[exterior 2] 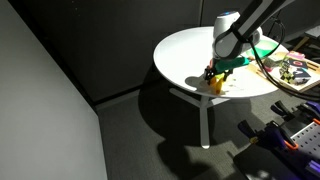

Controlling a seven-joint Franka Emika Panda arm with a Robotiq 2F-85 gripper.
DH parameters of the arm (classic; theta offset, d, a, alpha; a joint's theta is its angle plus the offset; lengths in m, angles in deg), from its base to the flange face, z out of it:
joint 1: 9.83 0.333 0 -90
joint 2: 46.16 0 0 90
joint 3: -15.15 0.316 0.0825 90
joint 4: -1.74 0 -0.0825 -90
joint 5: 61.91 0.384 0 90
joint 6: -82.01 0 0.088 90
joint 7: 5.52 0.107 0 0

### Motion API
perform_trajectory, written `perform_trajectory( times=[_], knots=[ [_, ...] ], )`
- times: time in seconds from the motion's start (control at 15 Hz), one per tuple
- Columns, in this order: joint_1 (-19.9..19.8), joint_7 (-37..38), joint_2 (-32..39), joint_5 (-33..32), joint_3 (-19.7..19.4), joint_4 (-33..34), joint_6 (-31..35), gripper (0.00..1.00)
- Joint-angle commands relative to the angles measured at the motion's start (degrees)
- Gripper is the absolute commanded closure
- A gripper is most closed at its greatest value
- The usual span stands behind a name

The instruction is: Put the banana in the box

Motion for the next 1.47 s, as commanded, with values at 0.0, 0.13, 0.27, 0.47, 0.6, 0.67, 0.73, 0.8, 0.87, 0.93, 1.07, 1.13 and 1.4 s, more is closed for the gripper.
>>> perform_trajectory(
  times=[0.0, 0.13, 0.27, 0.47, 0.6, 0.67, 0.73, 0.8, 0.87, 0.93, 1.07, 1.13, 1.4],
  knots=[
    [1.1, 1.0, 0.2, 0.7, -1.0, -0.6, 1.3, 0.0],
    [1.1, 0.9, -0.5, 0.9, -0.8, -0.8, 0.9, 0.0],
    [1.2, 0.8, -1.2, 1.0, -0.6, -1.1, 0.3, 0.0],
    [1.6, 0.9, -2.2, 0.9, -0.6, -1.8, 0.0, 0.0],
    [2.0, 1.3, -2.6, 0.7, -0.7, -2.1, -0.1, 0.0],
    [2.2, 1.4, -2.7, 0.6, -0.8, -2.3, -0.1, 0.0],
    [2.3, 1.6, -2.9, 0.6, -0.8, -2.5, -0.1, 0.0],
    [2.4, 1.7, -3.1, 0.7, -0.8, -2.7, -0.2, 0.0],
    [2.6, 1.9, -3.3, 0.6, -0.9, -3.1, 0.0, 0.0],
    [2.8, 2.1, -3.5, 0.6, -1.0, -3.4, 0.1, 0.0],
    [2.8, 2.3, -4.4, 0.6, -0.9, -4.3, 0.4, 0.0],
    [2.6, 2.1, -5.0, 0.8, -0.6, -4.7, 0.6, 0.0],
    [2.4, 2.1, -6.9, 0.8, -0.5, -6.3, 0.5, 0.0]
  ],
)
